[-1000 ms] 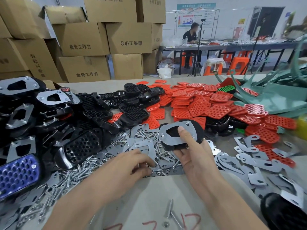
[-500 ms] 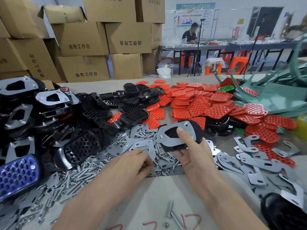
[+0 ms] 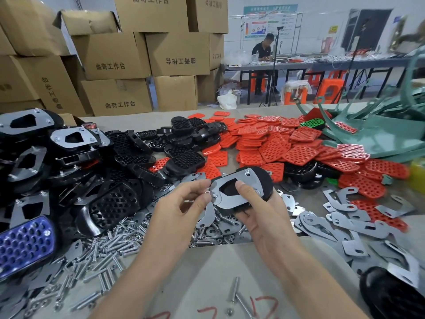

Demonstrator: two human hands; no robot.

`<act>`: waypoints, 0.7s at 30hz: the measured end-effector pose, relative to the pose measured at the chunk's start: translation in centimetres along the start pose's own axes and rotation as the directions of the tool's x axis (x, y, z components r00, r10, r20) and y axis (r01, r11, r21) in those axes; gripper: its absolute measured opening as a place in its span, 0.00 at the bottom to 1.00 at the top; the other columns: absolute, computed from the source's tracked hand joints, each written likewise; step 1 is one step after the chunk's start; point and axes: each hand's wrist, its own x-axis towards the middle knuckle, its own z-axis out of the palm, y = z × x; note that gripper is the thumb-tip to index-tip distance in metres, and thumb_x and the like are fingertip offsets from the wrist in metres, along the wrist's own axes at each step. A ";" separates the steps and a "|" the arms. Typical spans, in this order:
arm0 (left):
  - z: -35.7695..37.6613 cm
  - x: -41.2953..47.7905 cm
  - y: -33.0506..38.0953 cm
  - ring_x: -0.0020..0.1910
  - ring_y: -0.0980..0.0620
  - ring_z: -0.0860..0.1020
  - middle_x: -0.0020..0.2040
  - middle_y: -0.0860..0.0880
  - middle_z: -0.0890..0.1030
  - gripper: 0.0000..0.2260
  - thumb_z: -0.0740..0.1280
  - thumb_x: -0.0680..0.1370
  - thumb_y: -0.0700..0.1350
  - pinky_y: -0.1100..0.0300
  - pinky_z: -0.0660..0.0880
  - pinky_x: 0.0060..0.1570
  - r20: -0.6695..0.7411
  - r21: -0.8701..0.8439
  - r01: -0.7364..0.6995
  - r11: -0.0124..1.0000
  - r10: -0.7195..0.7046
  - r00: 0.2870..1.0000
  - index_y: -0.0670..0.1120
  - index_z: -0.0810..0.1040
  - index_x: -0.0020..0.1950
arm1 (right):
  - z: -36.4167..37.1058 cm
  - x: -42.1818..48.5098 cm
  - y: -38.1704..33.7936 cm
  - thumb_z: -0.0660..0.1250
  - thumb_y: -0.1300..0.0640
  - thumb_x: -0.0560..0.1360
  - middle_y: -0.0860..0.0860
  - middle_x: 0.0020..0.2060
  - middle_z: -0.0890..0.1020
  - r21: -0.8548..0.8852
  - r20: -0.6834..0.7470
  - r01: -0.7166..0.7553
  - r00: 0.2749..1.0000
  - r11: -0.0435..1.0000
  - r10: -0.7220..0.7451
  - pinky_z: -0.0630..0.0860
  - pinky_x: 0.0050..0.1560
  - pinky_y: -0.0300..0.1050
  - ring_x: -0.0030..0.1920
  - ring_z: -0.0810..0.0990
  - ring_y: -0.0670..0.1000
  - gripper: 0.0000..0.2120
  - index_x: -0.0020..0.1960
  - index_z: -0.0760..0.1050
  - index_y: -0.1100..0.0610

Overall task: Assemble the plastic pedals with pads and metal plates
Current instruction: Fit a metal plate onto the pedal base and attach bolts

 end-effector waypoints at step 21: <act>0.1 -0.2 -0.5 0.47 0.55 0.81 0.47 0.59 0.82 0.03 0.70 0.74 0.55 0.72 0.71 0.44 -0.022 0.186 -0.166 0.968 0.173 0.985 0.57 0.83 0.44 | 0.3 -0.5 0.0 0.68 0.62 0.80 0.63 0.51 0.86 0.000 0.068 0.046 0.997 0.999 -0.046 0.83 0.45 0.46 0.49 0.86 0.60 0.08 0.58 0.77 0.63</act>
